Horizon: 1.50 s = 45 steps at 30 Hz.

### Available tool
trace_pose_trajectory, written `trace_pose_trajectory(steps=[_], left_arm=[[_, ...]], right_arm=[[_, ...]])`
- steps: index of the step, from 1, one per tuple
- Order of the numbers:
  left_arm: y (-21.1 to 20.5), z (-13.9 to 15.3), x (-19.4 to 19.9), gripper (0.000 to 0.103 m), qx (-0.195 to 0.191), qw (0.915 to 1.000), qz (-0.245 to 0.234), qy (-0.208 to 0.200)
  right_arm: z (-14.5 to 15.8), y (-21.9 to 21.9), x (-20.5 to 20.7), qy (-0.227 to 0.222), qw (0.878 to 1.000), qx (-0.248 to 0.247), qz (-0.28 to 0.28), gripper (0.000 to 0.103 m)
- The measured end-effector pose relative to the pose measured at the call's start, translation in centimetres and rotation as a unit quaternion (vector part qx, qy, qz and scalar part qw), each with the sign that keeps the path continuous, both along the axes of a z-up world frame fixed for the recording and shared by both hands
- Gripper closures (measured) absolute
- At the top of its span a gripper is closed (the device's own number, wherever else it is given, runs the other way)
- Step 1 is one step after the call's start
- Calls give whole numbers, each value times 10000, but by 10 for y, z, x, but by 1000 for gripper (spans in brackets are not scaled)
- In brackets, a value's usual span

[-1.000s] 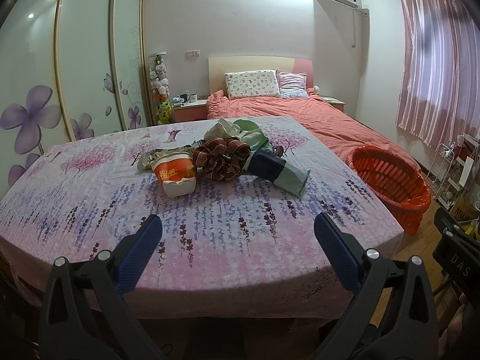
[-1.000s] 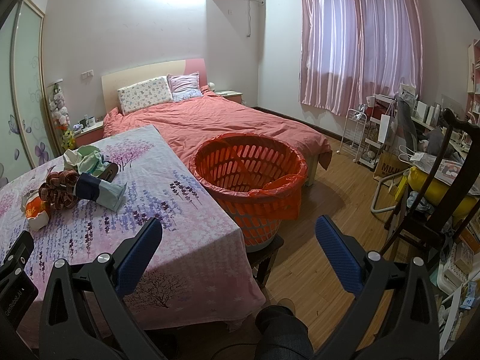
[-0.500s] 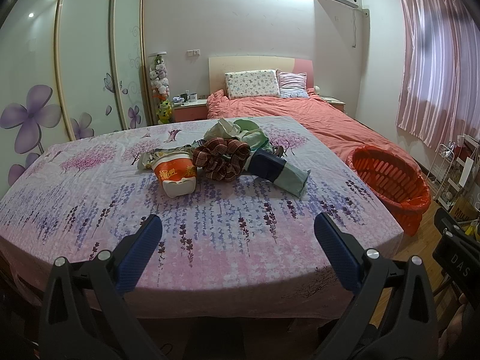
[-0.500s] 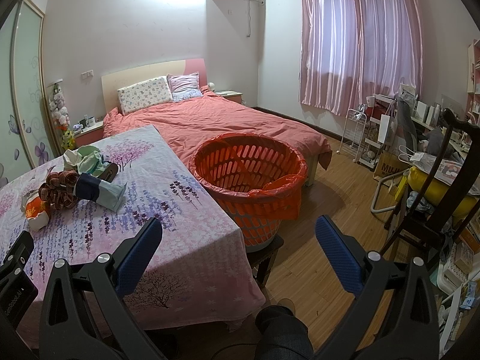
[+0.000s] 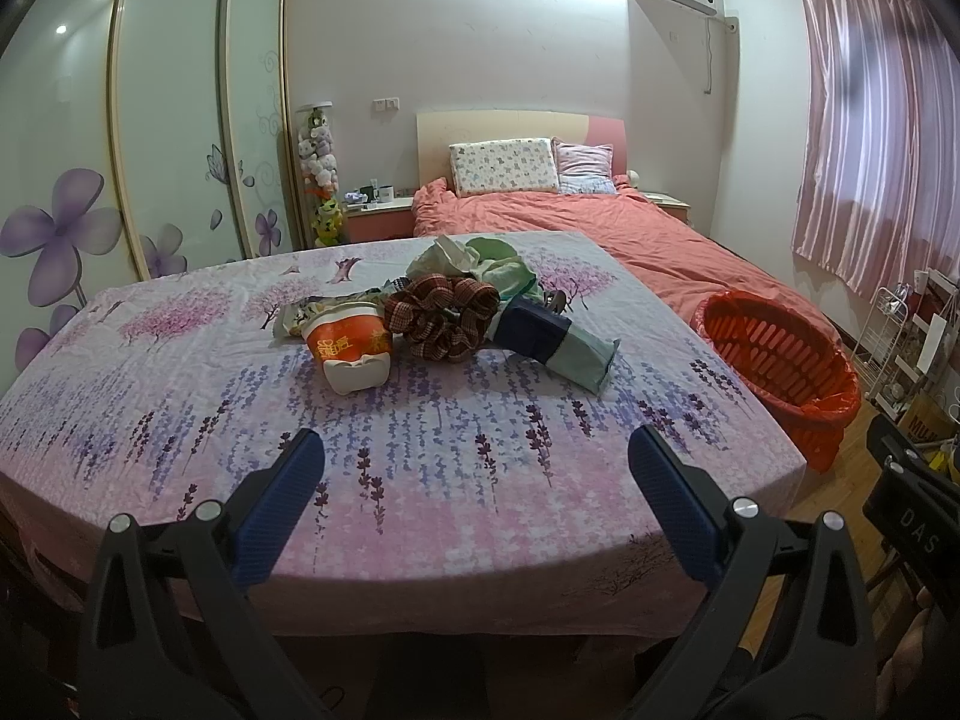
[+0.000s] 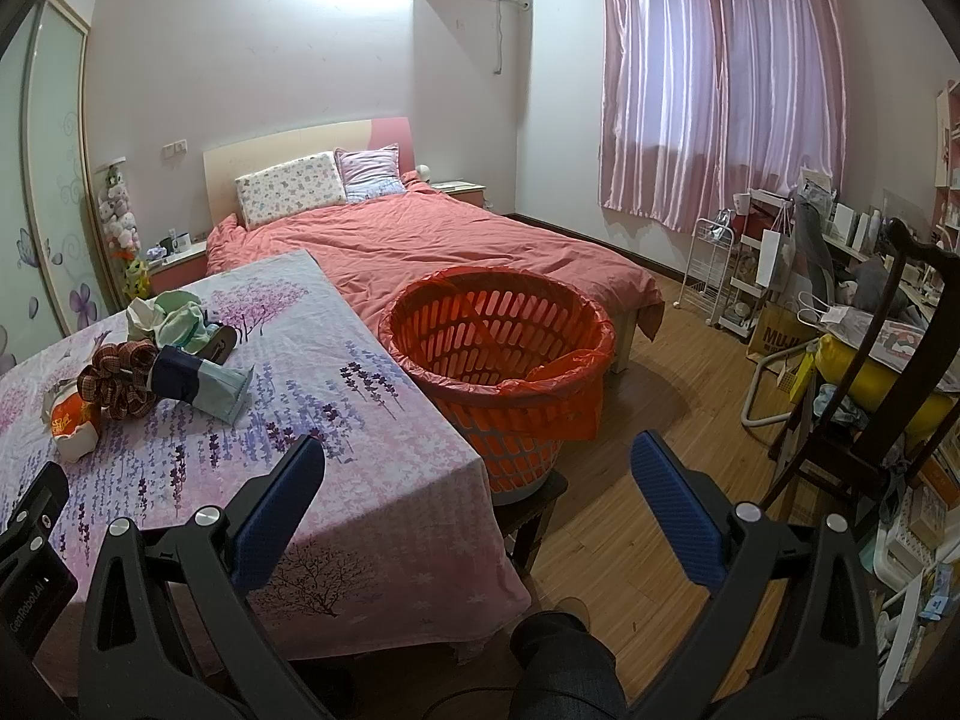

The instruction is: Collect trash

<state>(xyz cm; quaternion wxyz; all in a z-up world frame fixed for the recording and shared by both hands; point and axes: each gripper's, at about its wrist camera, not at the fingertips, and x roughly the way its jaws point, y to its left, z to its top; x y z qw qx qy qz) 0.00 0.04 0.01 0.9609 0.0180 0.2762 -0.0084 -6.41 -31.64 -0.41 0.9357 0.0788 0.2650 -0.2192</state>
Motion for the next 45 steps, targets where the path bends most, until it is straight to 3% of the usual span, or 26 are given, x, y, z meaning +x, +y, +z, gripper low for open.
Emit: trace_pose_trajectory(steps=[45], left_arm=[[2,0,4,4,-19,10000,41,53]], right_arm=[[0,0,0,5,10000,-1,61,2]])
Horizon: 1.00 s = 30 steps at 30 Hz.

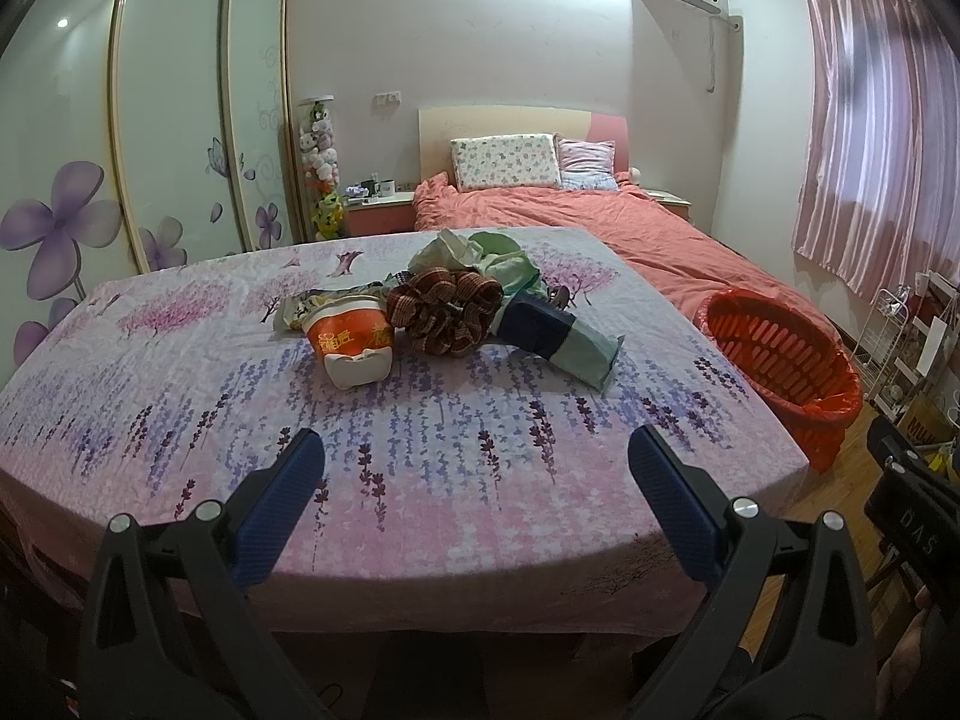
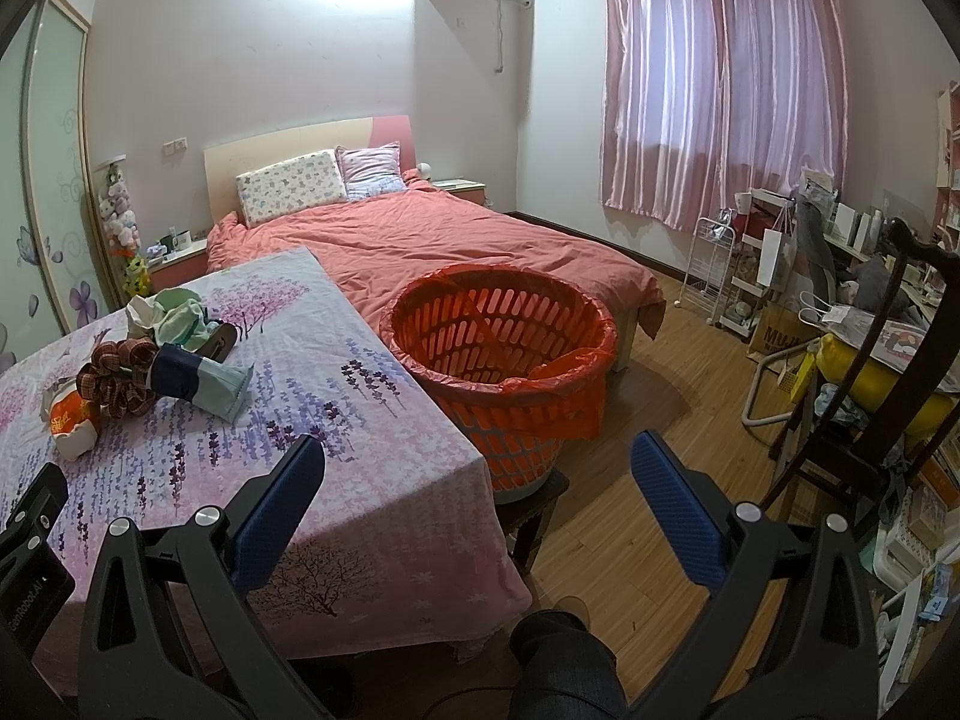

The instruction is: Collect trash

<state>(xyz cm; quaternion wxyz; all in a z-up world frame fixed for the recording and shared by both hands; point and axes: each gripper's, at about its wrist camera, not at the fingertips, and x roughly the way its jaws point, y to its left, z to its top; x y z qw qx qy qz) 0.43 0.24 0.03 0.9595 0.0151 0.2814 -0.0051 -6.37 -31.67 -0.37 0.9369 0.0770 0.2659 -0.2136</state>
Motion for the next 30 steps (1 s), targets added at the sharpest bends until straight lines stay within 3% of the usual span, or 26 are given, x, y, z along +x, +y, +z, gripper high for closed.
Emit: trace_pose_trajectory(steps=[14,21,30], left_arm=[[75,-12,66,5,-348,9958,776,350],[110,-22,108,5,-493,9910,1103,572],[113,-35,144,5,-469,9903,1071,749]], right_arm=[[0,28,71,94,9911,499,1230,2],[-1,59,127,211,9776,601,2005,5],[-23,94,177,648,9564,389,2821,5]])
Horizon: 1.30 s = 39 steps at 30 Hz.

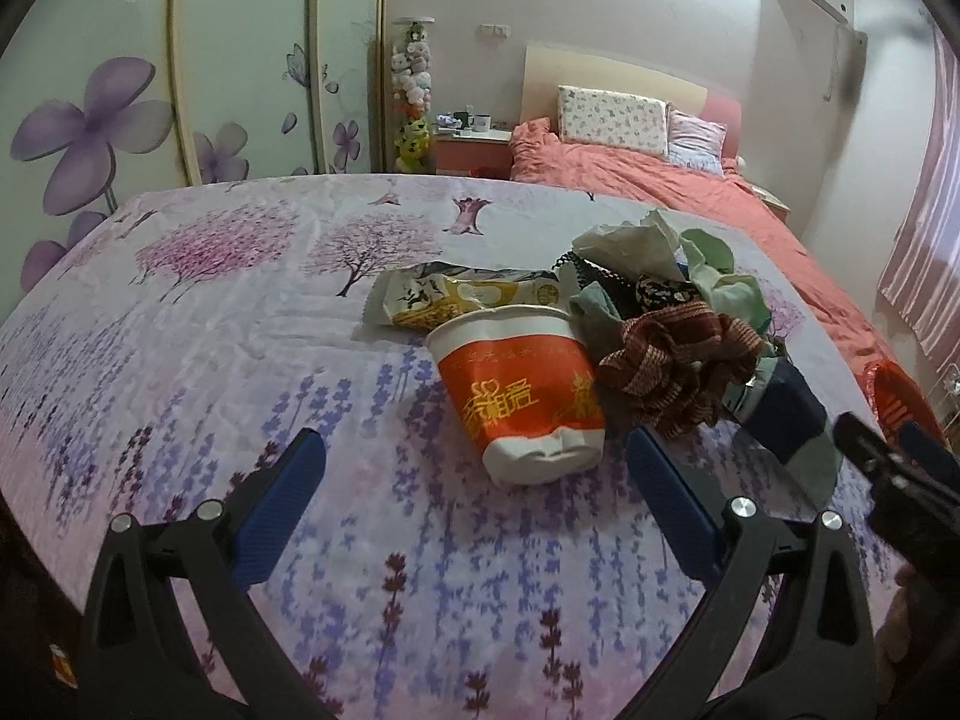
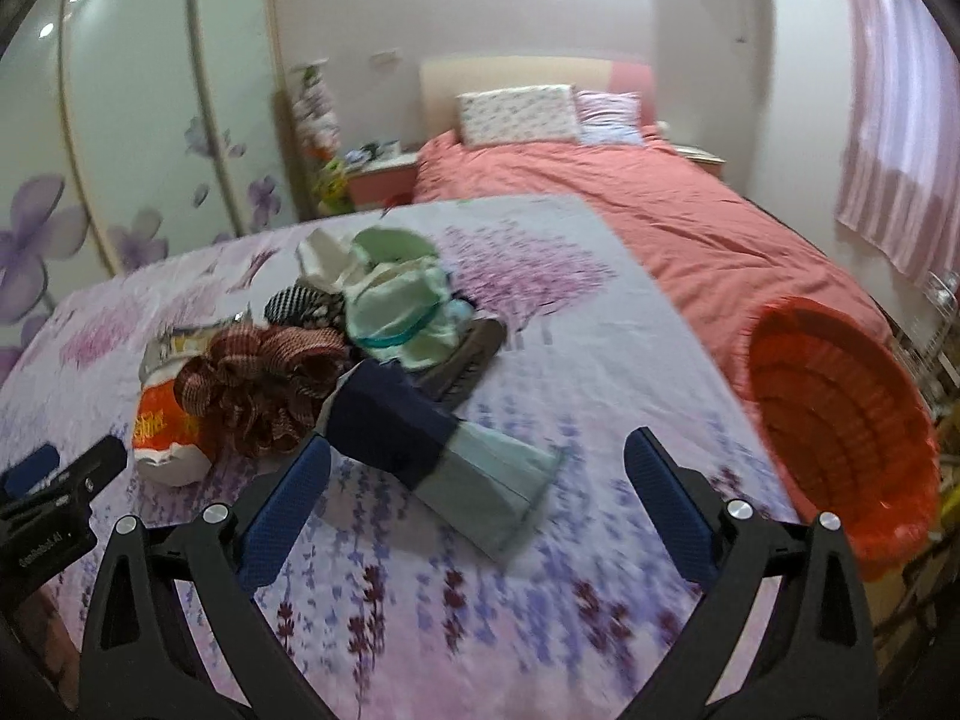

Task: Collect trash
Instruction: 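Move the left tool to the orange paper cup while the right tool approaches the navy packet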

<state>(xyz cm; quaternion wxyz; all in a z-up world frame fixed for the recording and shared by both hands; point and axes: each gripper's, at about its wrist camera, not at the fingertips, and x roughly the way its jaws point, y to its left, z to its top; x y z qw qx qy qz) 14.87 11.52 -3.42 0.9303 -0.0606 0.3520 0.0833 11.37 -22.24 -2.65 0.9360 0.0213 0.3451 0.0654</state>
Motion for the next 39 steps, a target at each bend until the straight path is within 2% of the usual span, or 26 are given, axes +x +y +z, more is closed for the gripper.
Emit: trace_pose_trajectory(steps=[8,10,11,13,16,21,23,25,27,30,32,33,34,39], left_arm=[[-8,-18,30,5,63,9994,-90,321],[-8,-22,35,5,80,9991,-81,400],[-7,-23,37,5,83,9991,-70,420],[-4,-26,42,5,55,9988,-46,488],[0,-29,47,5,-1,9986,-36,532],[3,-32,57,10,-157,9981,-102,592],[4,-34,61,16,-220,9978,-163,605],[3,-34,63,21,-277,9975,-230,613],[3,-35,65,24,-316,9972,-291,617],[7,-36,67,25,-319,9969,-250,668],[11,-37,67,22,-399,9964,-236,704],[12,-38,68,21,-412,9963,-228,717],[12,-38,68,21,-411,9963,-227,721],[6,-39,70,21,-343,9964,-313,708]], right_arm=[[-26,10,31,610,9971,-446,79,5],[-31,5,38,774,9961,-411,-30,17],[-33,0,41,882,9955,-337,-99,19],[-38,-7,46,1035,9942,-182,-214,33],[-37,-11,49,1053,9939,-62,-331,39],[-35,-11,48,1044,9939,151,-308,41],[-36,-12,49,1036,9940,213,-286,44],[-36,-15,49,1013,9942,274,-251,53],[-36,-18,49,1001,9941,338,-242,55],[-30,-26,44,877,9947,469,-244,54],[-25,-30,41,752,9957,480,-232,43],[-21,-31,39,659,9964,482,-227,32],[-18,-32,38,575,9969,486,-222,29],[-12,-29,44,487,9970,583,-144,27]])
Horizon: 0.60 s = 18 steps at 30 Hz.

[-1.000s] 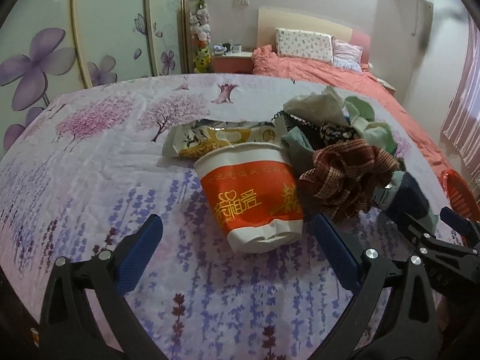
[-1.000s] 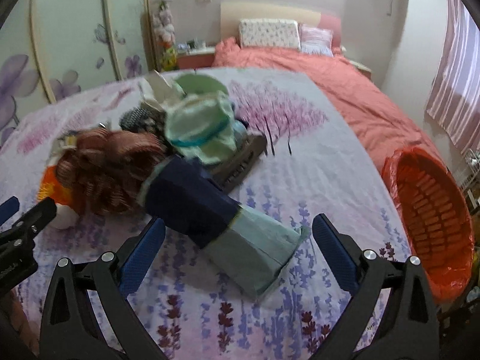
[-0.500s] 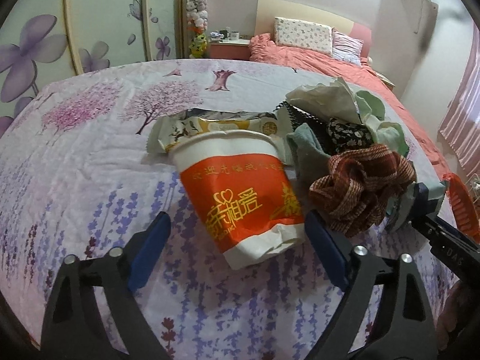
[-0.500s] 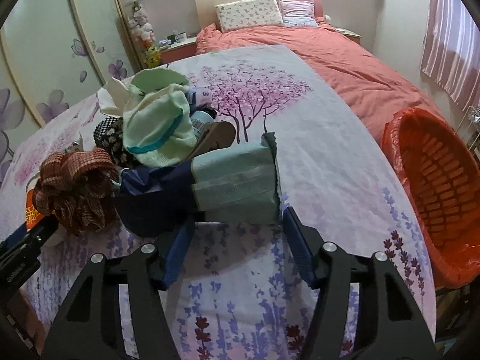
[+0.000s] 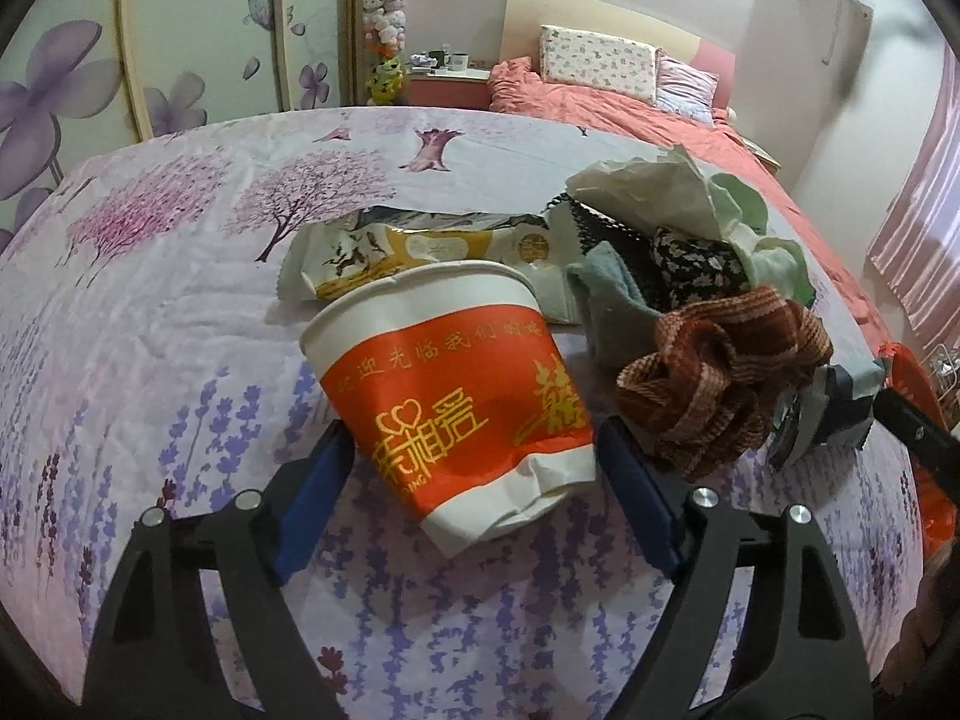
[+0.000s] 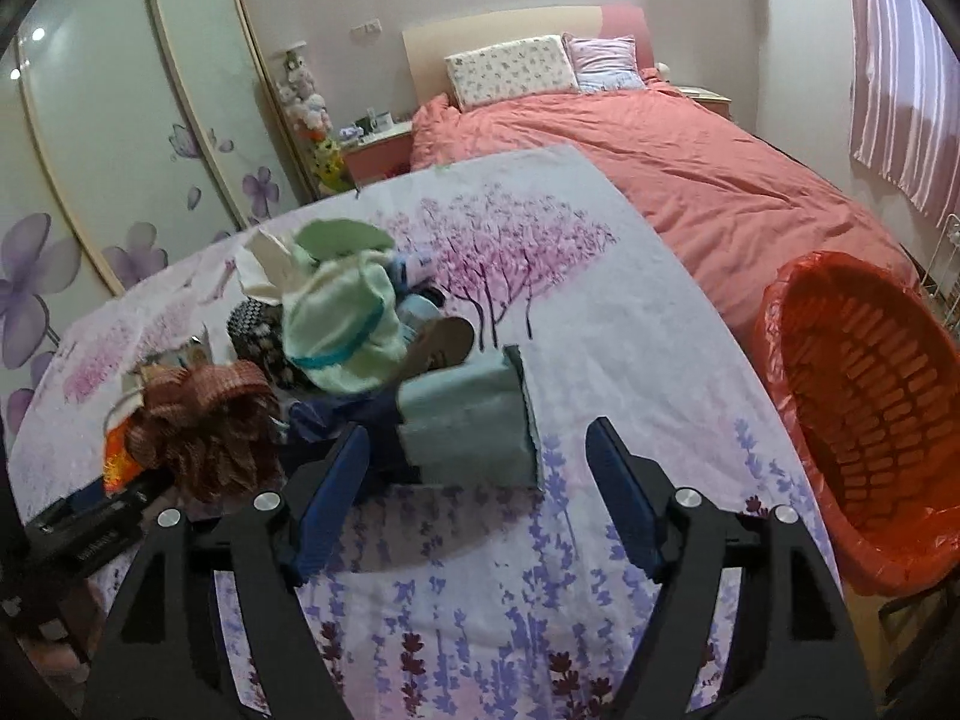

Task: Collect trash
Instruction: 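Move the left tool to the orange paper cup while the right tool approaches the navy packet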

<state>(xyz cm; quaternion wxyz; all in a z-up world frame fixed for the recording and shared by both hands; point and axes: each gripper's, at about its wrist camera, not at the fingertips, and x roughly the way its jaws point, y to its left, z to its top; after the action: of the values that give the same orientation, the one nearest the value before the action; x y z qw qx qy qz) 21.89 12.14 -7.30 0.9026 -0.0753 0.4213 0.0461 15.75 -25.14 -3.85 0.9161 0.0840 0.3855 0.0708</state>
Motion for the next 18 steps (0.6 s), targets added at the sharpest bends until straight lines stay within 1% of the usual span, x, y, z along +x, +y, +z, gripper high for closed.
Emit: trace_pose_trajectory(steps=[2,4,7,10,11,14,18], left_arm=[[-2,0,0,21,19,10000,-18,-5],[-4,0,0,20,25,10000,-7,-1],[-4,-1,2,19,26,10000,32,38],[-6,-2,4,19,48,10000,21,45],[-5,-2,4,19,45,10000,20,47],[-5,-2,4,19,58,10000,21,33],[-1,-1,4,19,51,10000,15,20]], right_arm=[[0,6,4,13,10000,-15,-3,25],[0,11,6,40,10000,19,-61,17],[-2,23,10,94,9999,40,-57,12],[-7,41,9,145,9996,-227,51,11],[-10,47,9,162,9990,-409,75,11],[-17,49,5,186,9969,-762,-8,11],[-18,26,-2,198,9964,-745,-347,11]])
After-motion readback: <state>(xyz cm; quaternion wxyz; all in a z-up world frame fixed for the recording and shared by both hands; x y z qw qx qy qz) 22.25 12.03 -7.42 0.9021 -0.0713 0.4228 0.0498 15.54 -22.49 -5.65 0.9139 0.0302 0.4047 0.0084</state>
